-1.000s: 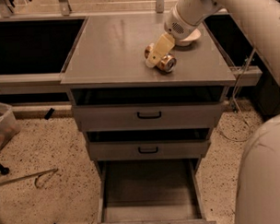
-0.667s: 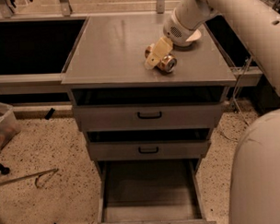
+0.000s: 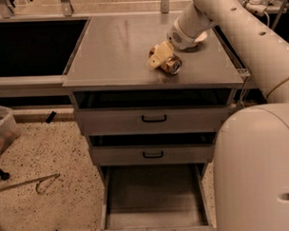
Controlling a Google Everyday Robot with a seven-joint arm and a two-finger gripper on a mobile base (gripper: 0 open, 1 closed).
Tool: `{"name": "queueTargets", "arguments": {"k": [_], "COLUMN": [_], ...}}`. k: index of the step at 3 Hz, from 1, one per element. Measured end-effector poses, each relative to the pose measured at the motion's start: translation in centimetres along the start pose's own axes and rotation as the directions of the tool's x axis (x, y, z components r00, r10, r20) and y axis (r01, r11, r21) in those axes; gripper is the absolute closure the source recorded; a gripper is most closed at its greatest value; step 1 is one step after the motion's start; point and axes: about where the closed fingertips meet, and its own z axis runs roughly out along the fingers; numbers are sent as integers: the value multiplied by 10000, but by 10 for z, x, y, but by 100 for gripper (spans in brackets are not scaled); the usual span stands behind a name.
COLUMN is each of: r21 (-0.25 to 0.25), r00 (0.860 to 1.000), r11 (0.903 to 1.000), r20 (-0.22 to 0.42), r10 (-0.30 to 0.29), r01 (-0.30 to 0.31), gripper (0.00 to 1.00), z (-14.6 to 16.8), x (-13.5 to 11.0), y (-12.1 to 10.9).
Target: Place orange can into bottom drawer
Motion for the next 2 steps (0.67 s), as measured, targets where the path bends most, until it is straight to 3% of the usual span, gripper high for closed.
{"name": "queueTargets", "arguments": {"k": [1,2], "r21": [97,67], "r00": [9985,9977], "r11": [9985,9977], "r20": [-25,-111], "r10": [540,676], "r01": [-539,-675], "gripper": [0,0], "z": [14,23], "x": [6,12], "y": [-12,-16]}}
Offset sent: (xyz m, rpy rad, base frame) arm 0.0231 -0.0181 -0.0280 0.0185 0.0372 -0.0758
